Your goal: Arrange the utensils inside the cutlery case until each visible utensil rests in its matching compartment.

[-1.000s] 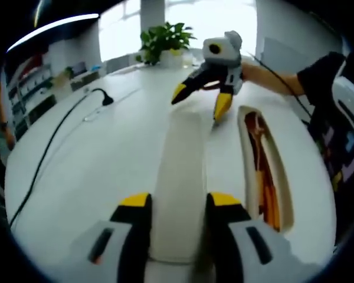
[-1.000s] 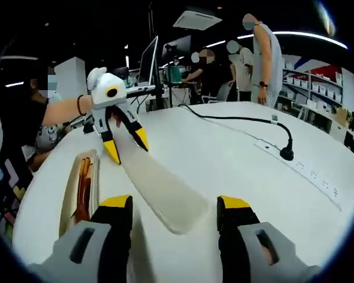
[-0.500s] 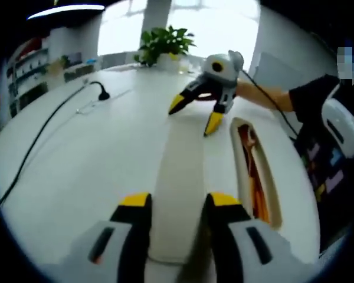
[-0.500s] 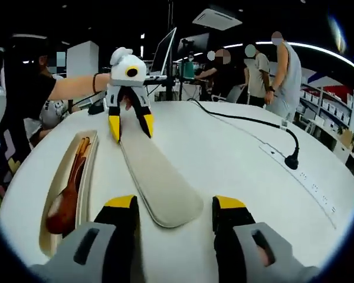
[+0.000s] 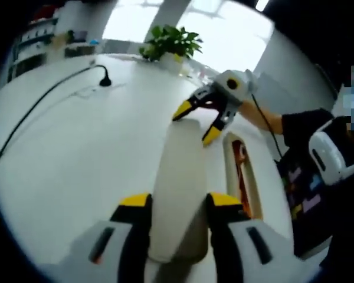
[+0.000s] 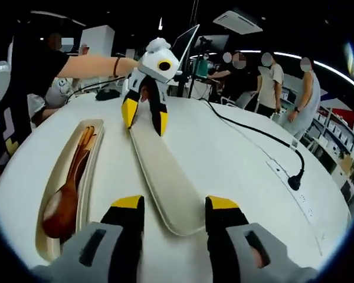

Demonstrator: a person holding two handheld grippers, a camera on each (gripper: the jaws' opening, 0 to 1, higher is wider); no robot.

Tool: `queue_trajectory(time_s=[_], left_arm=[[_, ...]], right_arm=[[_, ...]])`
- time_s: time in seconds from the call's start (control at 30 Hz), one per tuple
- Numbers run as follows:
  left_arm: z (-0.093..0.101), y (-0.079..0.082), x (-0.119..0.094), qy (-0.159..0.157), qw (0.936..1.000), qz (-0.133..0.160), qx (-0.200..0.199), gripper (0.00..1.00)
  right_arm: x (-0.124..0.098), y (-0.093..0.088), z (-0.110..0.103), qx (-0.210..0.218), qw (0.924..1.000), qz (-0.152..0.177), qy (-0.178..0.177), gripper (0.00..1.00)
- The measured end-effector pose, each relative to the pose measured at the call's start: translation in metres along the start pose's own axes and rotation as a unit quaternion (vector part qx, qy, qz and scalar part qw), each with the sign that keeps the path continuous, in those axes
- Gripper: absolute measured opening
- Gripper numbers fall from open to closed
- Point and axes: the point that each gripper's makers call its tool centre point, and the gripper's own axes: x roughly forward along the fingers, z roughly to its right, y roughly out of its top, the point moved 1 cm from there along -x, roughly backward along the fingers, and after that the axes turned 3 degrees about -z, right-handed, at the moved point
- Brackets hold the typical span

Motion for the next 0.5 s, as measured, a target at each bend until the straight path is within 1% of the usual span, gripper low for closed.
queue_trajectory(time_s=[0.07,0.13,0.17,0.23,0.3,0.33,0.4,0.5], left_arm=[[0.0000,0.0003,-0.0002,-0.006,0.9999,0.005,-0.008,0.39],[0.0035,-0.0006,0.0012,-0.009,0.9999,0.006,-0.008,0.39],[0.0039,-0.0010,0.0014,-0.009,0.9999,0.006,-0.005,0.39],[0.0040,-0.0008,0.0017,-0.009,0.9999,0.007,-0.007,0.40],[0.0051,-0.0013,0.0022,-0.009,0.9999,0.008,-0.008,0.40],[0.0061,-0.0020,0.0024,-0.010,0.9999,0.009,-0.008,0.40],[0.0056,-0.0028,0.0014,-0.014,0.9997,0.017,-0.007,0.40],[0.0050,-0.0016,0.0011,-0.019,0.9992,0.029,-0.020,0.40]], right_arm=[[0.0006,0.0000,-0.0022,-0.005,1.0000,-0.004,0.001,0.35],[0.0006,-0.0003,-0.0040,-0.025,0.9996,-0.012,-0.008,0.28],[0.0001,0.0009,-0.0015,-0.045,0.9988,-0.013,-0.018,0.26],[0.0003,0.0014,-0.0050,-0.053,0.9984,-0.016,-0.016,0.24],[0.0002,0.0030,-0.0058,-0.090,0.9955,-0.021,-0.018,0.22],[0.0006,0.0036,-0.0087,-0.109,0.9937,-0.022,-0.014,0.21],[0.0004,0.0049,-0.0095,-0.104,0.9942,-0.023,-0.014,0.20],[-0.0007,0.0055,-0.0086,-0.115,0.9929,-0.023,-0.018,0.19]])
